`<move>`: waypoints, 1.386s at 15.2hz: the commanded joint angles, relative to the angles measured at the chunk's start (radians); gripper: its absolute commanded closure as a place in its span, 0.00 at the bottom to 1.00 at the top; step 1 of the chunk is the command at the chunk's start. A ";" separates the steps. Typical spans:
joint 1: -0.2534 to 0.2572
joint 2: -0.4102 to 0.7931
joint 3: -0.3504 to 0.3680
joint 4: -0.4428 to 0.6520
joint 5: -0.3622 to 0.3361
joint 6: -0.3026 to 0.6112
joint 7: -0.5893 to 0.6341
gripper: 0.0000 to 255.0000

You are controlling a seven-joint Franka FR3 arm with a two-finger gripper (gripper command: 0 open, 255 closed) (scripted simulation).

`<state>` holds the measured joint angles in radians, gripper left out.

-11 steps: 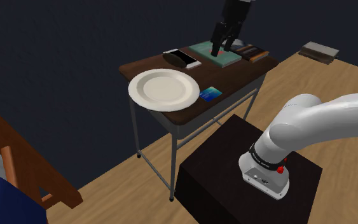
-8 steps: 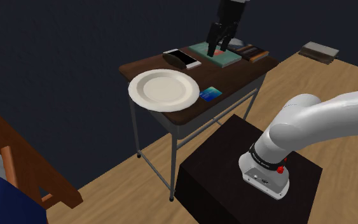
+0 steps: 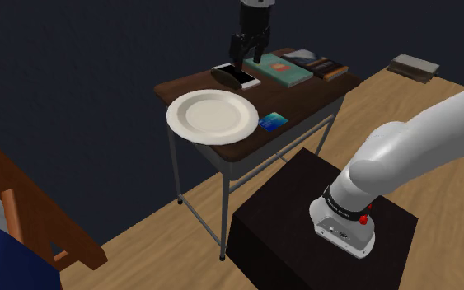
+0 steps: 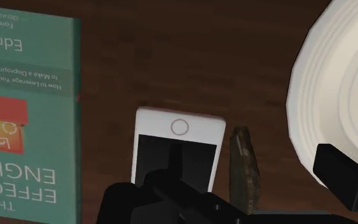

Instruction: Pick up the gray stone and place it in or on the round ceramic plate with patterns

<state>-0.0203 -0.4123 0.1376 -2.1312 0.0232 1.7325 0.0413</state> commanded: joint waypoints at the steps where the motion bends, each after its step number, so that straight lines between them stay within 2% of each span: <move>1: 0.000 0.089 0.031 0.065 -0.027 0.017 0.034 0.00; 5: 0.002 0.248 0.075 0.192 -0.094 0.029 0.092 0.00; 13: 0.000 0.252 0.070 0.094 -0.097 0.130 0.094 0.00; 20: 0.000 0.252 0.070 0.095 -0.097 0.130 0.094 0.00; 21: 0.000 0.252 0.070 0.095 -0.097 0.130 0.094 1.00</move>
<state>-0.0201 -0.1602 0.2080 -2.0367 -0.0740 1.8624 0.1358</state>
